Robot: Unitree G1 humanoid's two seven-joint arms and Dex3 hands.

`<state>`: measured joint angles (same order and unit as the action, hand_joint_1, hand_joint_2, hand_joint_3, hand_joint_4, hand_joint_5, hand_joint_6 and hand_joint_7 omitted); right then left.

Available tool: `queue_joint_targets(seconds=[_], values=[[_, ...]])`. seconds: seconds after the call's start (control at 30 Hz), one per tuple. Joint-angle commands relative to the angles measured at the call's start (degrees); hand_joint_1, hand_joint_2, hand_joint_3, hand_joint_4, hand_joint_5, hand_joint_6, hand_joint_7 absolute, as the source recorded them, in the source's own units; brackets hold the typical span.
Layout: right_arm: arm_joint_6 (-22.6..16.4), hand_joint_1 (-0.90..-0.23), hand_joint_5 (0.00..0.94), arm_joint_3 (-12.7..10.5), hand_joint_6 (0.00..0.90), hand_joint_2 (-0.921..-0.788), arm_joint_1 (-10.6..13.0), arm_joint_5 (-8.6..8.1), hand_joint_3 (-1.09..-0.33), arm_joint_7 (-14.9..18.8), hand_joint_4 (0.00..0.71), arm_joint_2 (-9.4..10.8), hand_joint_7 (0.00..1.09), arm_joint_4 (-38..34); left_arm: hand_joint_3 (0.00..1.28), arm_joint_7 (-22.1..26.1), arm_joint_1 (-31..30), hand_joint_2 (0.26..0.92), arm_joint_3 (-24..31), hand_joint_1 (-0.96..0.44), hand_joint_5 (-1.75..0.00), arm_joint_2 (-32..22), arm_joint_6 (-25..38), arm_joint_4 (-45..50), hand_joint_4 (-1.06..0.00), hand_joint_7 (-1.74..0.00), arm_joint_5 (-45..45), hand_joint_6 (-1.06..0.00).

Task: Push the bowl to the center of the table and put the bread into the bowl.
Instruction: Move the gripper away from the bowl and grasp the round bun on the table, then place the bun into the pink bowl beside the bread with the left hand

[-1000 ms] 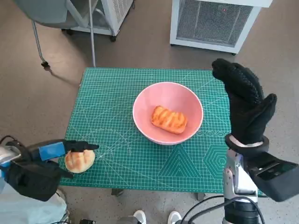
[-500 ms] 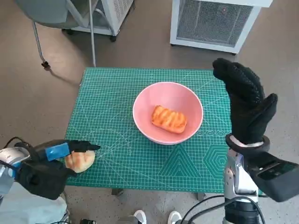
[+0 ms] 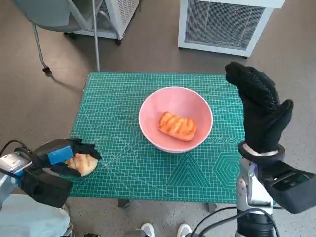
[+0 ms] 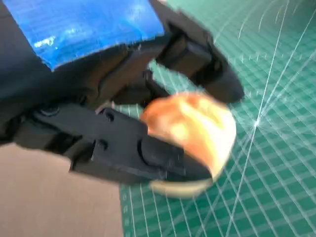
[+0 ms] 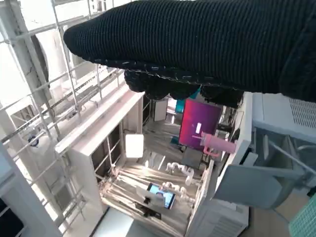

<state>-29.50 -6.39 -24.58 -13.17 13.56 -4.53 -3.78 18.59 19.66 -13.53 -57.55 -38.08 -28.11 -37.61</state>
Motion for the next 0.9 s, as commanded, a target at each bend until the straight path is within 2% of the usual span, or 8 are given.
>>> queue_joint_targets(seconds=[0.03, 0.3, 0.43, 0.63, 0.9], values=[[0.2, -0.474, 0.029, -0.1, -0.001, -0.921, 0.9, 0.25, -0.630, -0.3, 0.369, 0.0, 0.78, -0.7, 0.14, 0.6, 2.1, 0.920, 1.0, 0.00, -1.30, -0.4, -1.8, -1.9, -0.54, -1.21, 3.0, -0.61], [0.1, -0.471, 0.030, -0.6, -0.001, -0.921, 0.8, 0.03, -0.629, -0.1, 0.369, -0.4, 0.78, -0.8, 0.17, 5.0, 6.7, 0.920, 6.1, 0.00, -1.32, 0.2, 0.4, 3.5, -0.49, -1.25, 13.2, -0.60], [0.0, -0.471, 0.031, -0.7, -0.001, -0.921, 0.7, -0.13, -0.627, 0.0, 0.369, -0.5, 0.79, -1.1, 0.15, 5.3, 9.4, 0.921, 8.3, 0.00, -1.30, 1.8, 2.8, 7.9, -0.51, -1.23, 16.3, -0.62], [-0.4, -0.468, 0.032, -0.7, -0.001, -0.921, 0.1, -0.05, -0.626, 0.1, 0.369, -0.4, 0.79, -2.2, 0.13, 3.5, 15.5, 0.921, 8.7, 0.00, -1.28, 6.5, 6.1, 12.4, -0.54, -1.20, 16.0, -0.64], [-1.3, -0.465, 0.033, -0.3, -0.001, -0.921, -0.4, 0.19, -0.627, 0.4, 0.369, -0.3, 0.79, -3.3, 0.12, 3.1, 25.1, 0.921, 5.4, 0.00, -1.26, 15.9, 8.8, 13.8, -0.55, -1.20, 14.8, -0.64]])
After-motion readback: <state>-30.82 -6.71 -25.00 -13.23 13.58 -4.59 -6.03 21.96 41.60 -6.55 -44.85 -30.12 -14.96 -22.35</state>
